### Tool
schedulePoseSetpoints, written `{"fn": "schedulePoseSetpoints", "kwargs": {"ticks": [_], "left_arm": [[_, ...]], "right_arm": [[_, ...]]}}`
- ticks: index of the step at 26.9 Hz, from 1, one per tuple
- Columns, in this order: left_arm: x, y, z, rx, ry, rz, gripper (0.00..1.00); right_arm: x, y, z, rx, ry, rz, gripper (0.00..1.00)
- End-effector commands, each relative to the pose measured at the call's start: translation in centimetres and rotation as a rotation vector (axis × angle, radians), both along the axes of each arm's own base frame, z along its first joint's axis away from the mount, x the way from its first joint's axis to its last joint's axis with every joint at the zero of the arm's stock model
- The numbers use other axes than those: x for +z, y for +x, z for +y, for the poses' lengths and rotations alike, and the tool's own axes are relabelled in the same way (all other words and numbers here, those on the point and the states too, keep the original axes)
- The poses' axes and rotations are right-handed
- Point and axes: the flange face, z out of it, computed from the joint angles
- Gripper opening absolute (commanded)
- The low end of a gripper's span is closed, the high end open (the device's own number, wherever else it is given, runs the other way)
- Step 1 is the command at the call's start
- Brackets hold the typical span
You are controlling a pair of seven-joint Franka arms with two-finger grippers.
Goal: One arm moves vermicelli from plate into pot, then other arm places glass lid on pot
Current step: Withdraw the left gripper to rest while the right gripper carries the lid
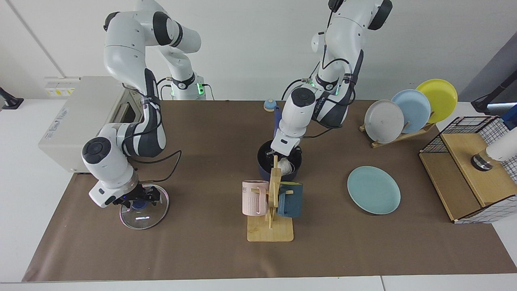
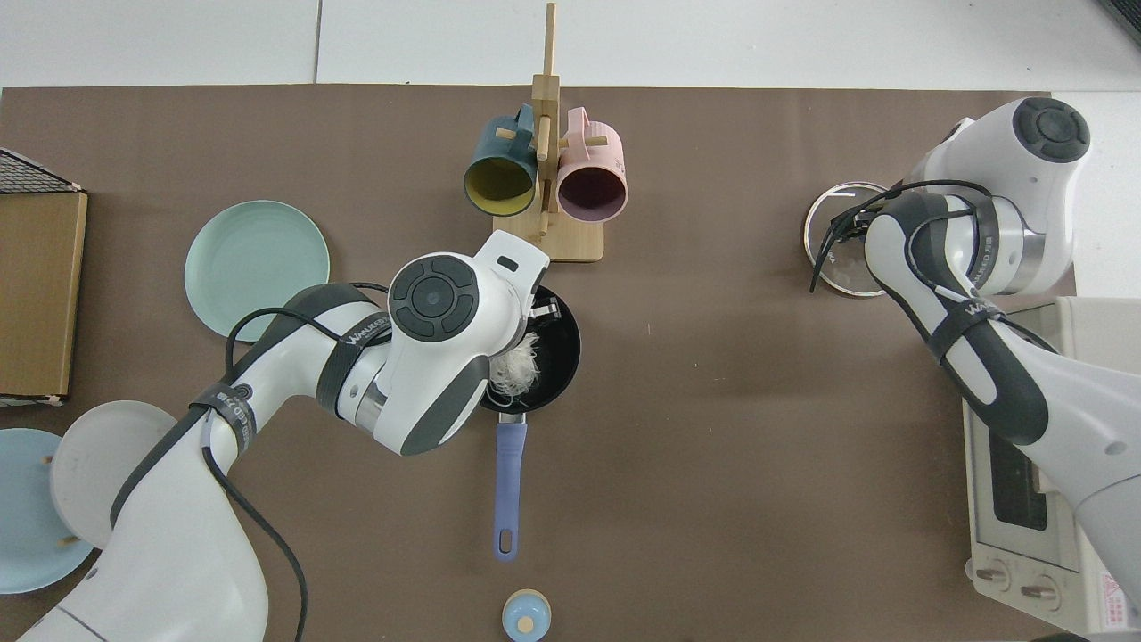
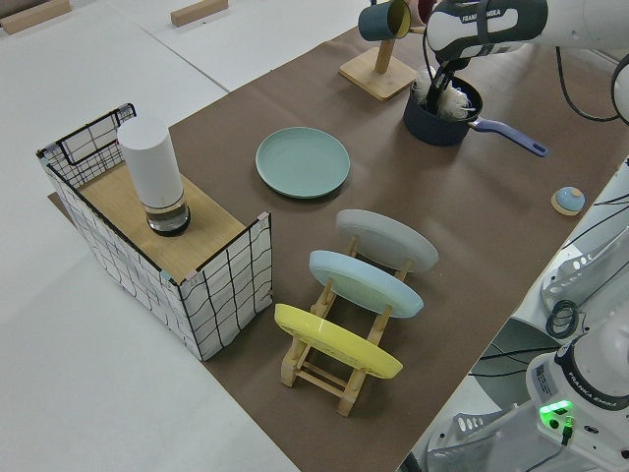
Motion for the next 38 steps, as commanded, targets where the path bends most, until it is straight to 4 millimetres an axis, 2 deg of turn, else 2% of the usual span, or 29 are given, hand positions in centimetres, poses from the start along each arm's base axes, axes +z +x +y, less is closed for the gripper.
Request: {"fn": "schedulePoseSetpoints", "kwargs": {"ticks": [1,3,5,6,9,10,13,15,18,21,24,26,31,34,36,38], "left_arm": [[0.7,0.3,0.5,0.011,0.024,-0.027,1.00],[2.1,1.1,1.0,0.016,0.039,-0.025,1.00],[3.7,2.4,2.0,0.024,0.059,-0.018,1.00],[4.3,2.6,2.2,0.024,0.066,-0.014,1.00],[6.2,3.2,3.9,0.029,0.106,0.000,1.00],[7.8,3.5,4.9,0.018,0.124,0.001,1.00],[10.9,4.0,7.4,-0.028,0.161,0.020,1.00],[12.4,4.1,9.4,-0.026,0.185,0.028,1.00],[15.7,3.9,12.2,-0.015,0.174,0.007,1.00],[18.7,3.7,17.0,-0.020,0.142,0.013,1.00],[21.9,2.8,21.8,-0.064,0.109,0.016,1.00],[23.2,2.1,24.2,-0.094,0.108,0.022,1.00],[24.6,1.2,27.3,-0.140,0.117,0.025,1.00],[24.4,0.7,28.4,-0.186,0.120,0.028,1.00],[24.1,0.6,29.5,-0.193,0.121,0.030,1.00],[24.2,0.6,29.8,-0.194,0.121,0.030,1.00]], "right_arm": [[-0.3,-0.1,0.2,-0.010,-0.001,-0.014,0.70],[-0.3,-0.1,0.3,-0.008,-0.002,-0.012,0.54],[-0.3,-0.2,0.4,-0.003,-0.007,-0.007,0.32],[-0.2,-0.2,0.4,-0.001,-0.009,-0.007,0.25],[-0.1,-0.1,0.4,0.001,-0.013,-0.009,0.11],[0.1,-0.2,0.5,0.003,-0.013,-0.009,0.08],[1.0,-0.1,0.7,0.014,-0.015,-0.016,0.06],[2.1,-0.2,0.7,0.022,-0.017,-0.026,0.06],[3.9,-0.7,1.0,0.023,-0.012,-0.013,0.04],[5.8,-1.1,3.0,0.033,-0.004,-0.004,0.01],[8.1,-1.8,4.9,0.006,-0.005,0.005,0.00],[9.0,-2.5,7.1,-0.023,-0.006,0.022,0.00],[11.0,-4.8,10.9,-0.022,-0.009,0.026,0.00],[11.6,-6.8,11.9,-0.014,-0.011,0.038,0.00],[12.2,-8.3,13.3,-0.018,-0.014,0.040,0.00],[12.6,-9.7,14.9,-0.044,-0.016,0.043,0.00]]}}
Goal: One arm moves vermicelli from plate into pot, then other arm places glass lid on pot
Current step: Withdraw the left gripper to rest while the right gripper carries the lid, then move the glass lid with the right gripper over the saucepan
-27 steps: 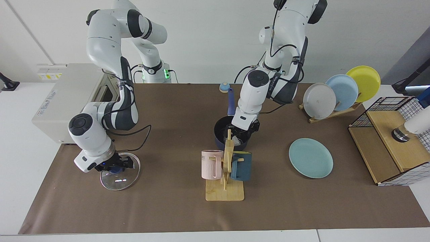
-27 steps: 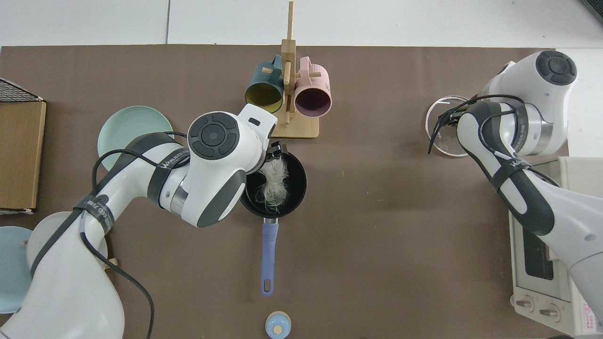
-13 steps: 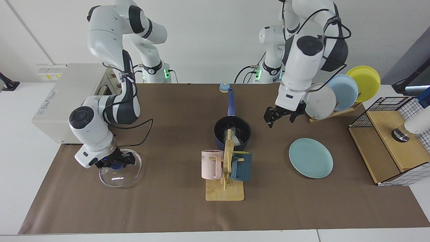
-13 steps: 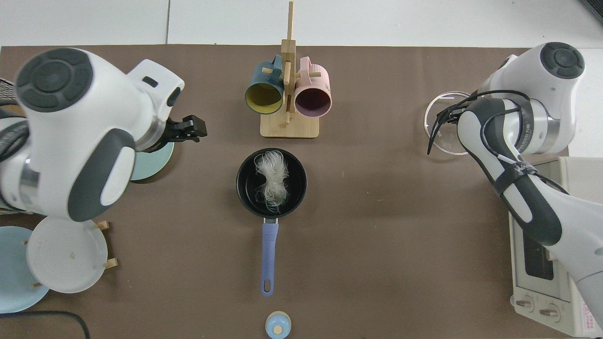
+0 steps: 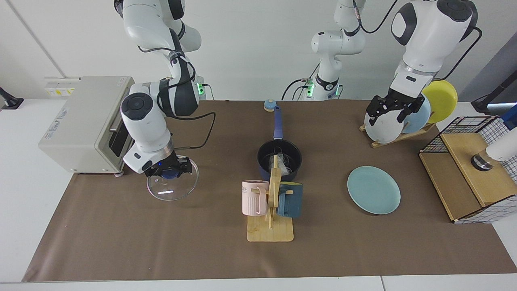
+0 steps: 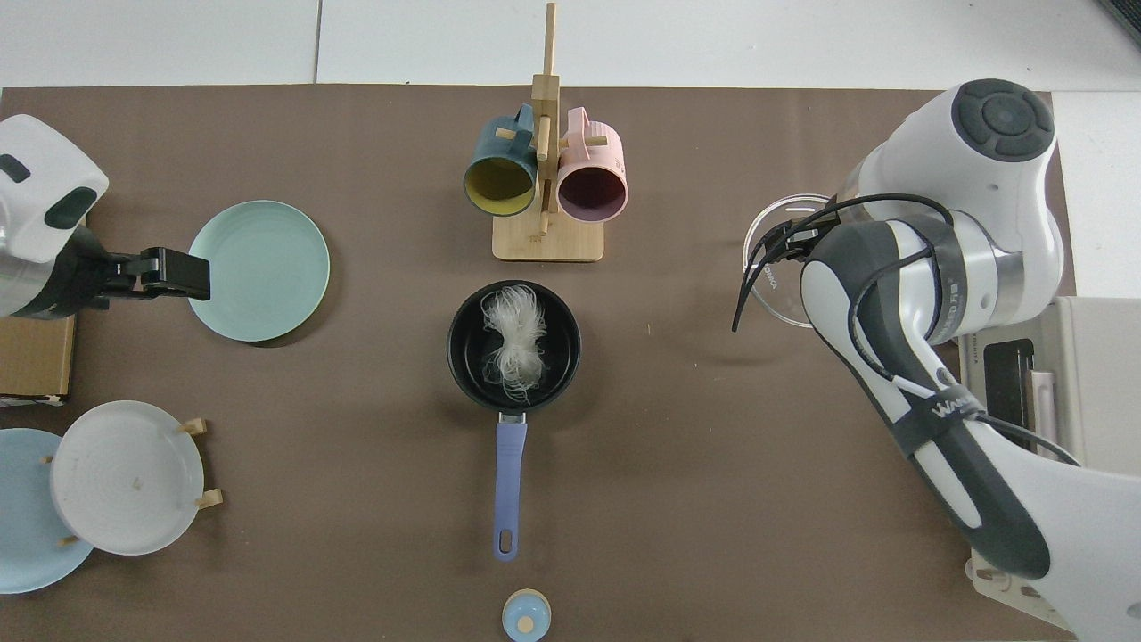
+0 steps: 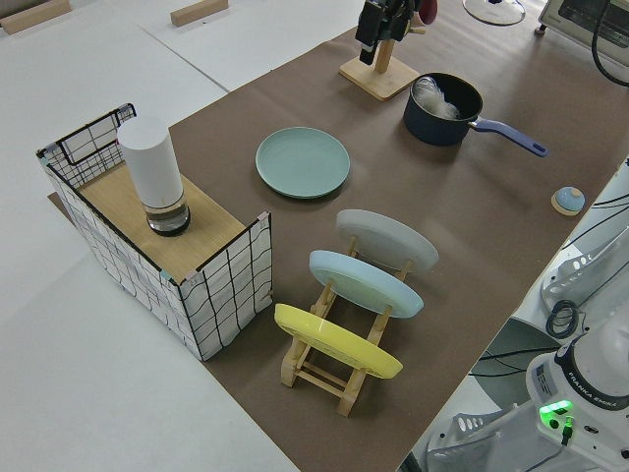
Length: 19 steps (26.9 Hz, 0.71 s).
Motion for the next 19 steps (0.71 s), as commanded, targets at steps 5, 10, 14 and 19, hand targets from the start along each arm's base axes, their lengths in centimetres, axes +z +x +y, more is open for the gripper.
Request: {"fn": "schedulePoseSetpoints", "kwargs": {"ticks": [5,10,14,19], "left_arm": [[-0.5,-0.8,0.6,-0.030,-0.013,0.014,1.00],[-0.4,-0.6,0.9,-0.025,-0.014,0.003,1.00],[-0.4,-0.6,0.8,-0.021,-0.014,0.000,1.00],[-0.4,-0.5,1.9,-0.008,-0.014,-0.001,1.00]], "right_arm": [[1.7,-8.7,5.6,-0.069,-0.015,0.018,0.00],[2.1,-11.1,11.1,-0.161,-0.017,0.003,0.00],[2.8,-11.9,14.3,-0.222,-0.004,-0.021,0.00],[3.2,-13.3,19.8,-0.288,0.056,-0.015,0.00]]}}
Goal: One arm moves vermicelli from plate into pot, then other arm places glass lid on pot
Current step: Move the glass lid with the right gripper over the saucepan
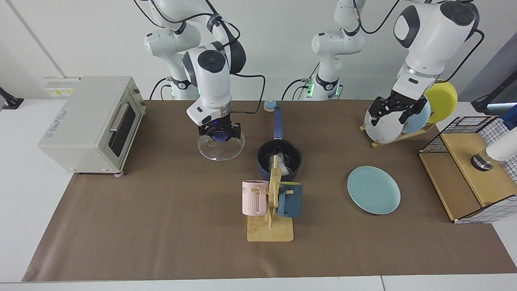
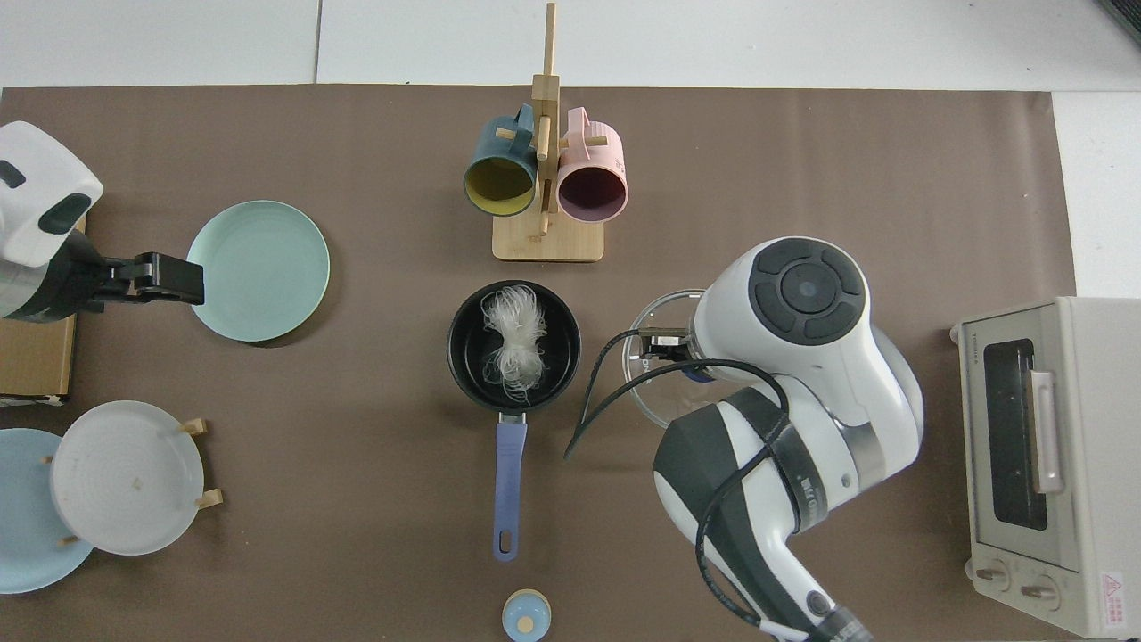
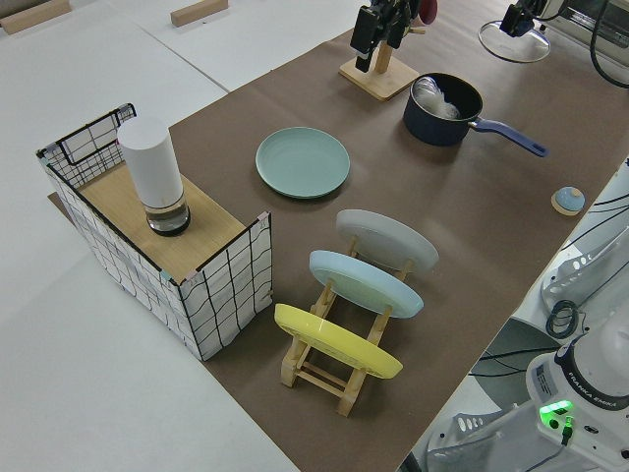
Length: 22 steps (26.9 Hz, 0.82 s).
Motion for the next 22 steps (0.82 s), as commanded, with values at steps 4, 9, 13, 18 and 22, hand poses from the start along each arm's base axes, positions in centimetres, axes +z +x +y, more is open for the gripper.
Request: {"fn": "schedulePoseSetpoints", "kwargs": {"ticks": [4,9,13,18,22], "left_arm": [[0.0,-0.7,0.8,0.008,-0.013,0.007,1.00],[0.5,-0.6,1.2,0.014,-0.010,-0.004,1.00],[0.6,-0.6,1.1,0.012,-0.009,-0.006,1.00],[0.6,-0.6,0.9,0.009,-0.009,-0.006,1.00],[0.7,-0.7,0.9,0.009,-0.009,-0.006,1.00]], "right_arm": [[1.3,-0.5,7.9,-0.126,0.038,-0.022,0.00],[1.2,0.3,12.5,-0.188,0.029,-0.008,0.00],[0.2,0.9,15.8,-0.238,0.002,0.013,0.00],[-0.7,2.3,18.1,-0.281,0.002,0.005,0.00],[-1.7,3.1,19.0,-0.293,0.006,-0.002,0.00]]}}
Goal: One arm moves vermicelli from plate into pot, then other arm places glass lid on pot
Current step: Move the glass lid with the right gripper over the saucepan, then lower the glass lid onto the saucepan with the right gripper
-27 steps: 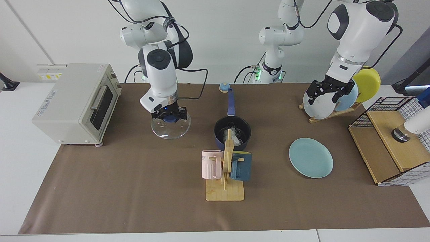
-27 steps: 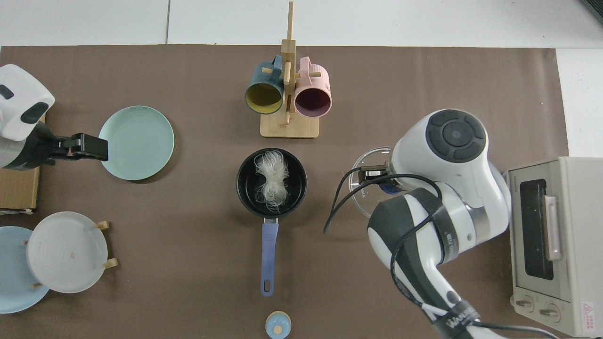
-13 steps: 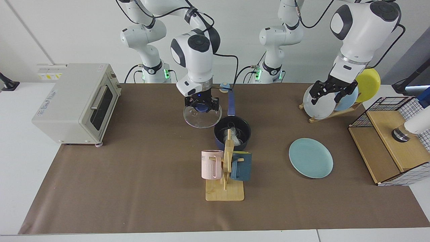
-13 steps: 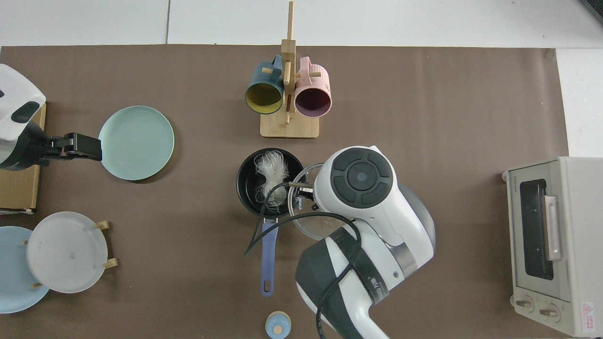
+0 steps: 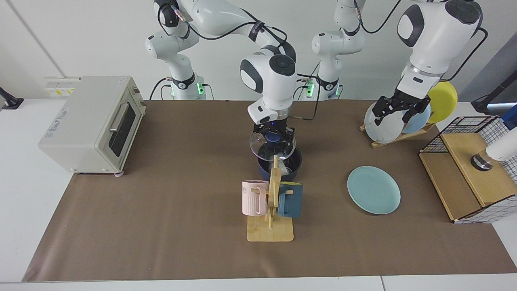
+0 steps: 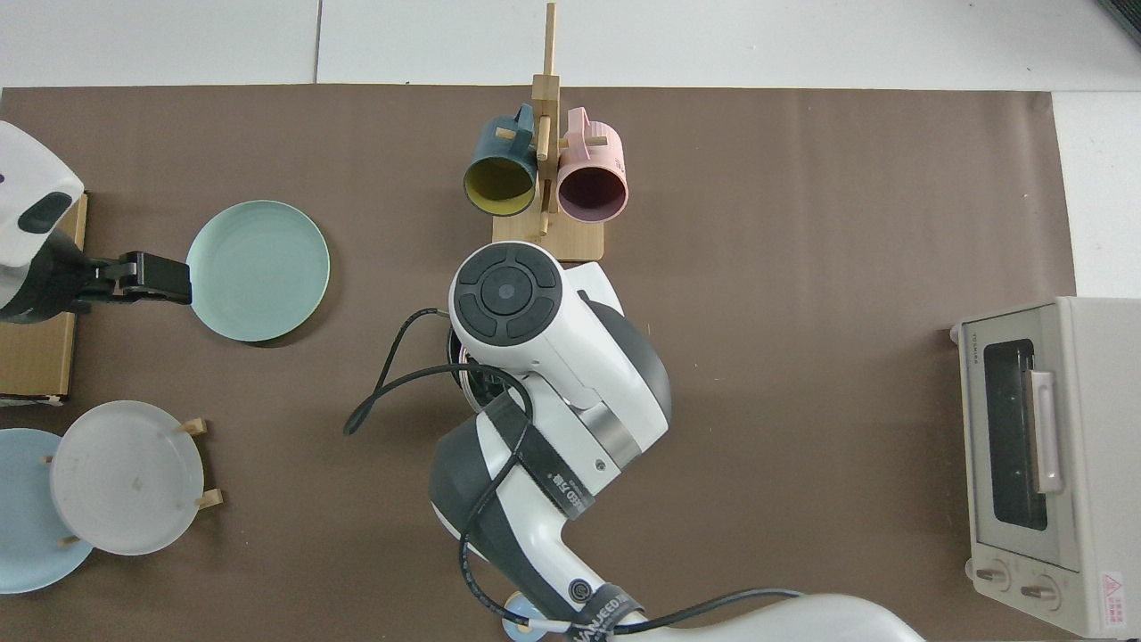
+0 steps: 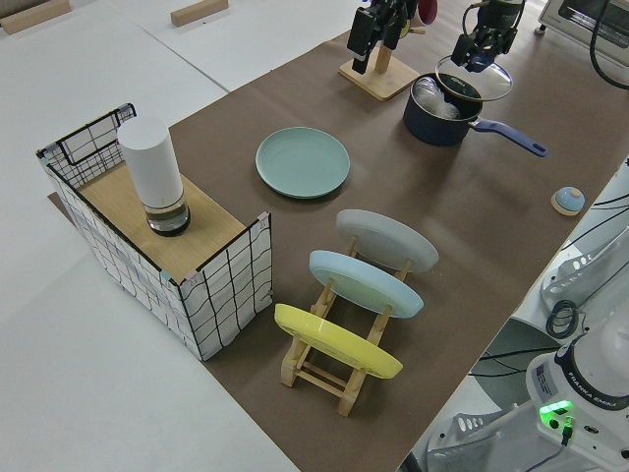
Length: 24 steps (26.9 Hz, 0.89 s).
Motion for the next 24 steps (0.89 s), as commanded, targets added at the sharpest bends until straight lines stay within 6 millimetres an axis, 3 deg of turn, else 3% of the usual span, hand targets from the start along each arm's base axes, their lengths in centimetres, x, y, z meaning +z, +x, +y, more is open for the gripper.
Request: {"fn": "schedulePoseSetpoints", "kwargs": {"ticks": [1,9,14,24], "left_arm": [[0.5,-0.6,0.1,-0.005,-0.009,-0.004,1.00],[0.7,-0.6,0.1,-0.005,-0.009,-0.008,1.00],[0.7,-0.6,0.2,-0.003,-0.009,-0.008,1.00],[0.8,-0.6,0.2,-0.003,-0.009,-0.010,1.00]], "right_arm": [[-0.6,1.9,1.4,-0.041,-0.002,-0.007,0.00],[-1.9,2.6,2.1,-0.081,0.017,-0.031,0.00],[-2.6,1.4,4.3,-0.062,-0.010,-0.089,0.00],[-3.3,1.7,3.8,-0.074,-0.007,-0.101,0.00]]}}
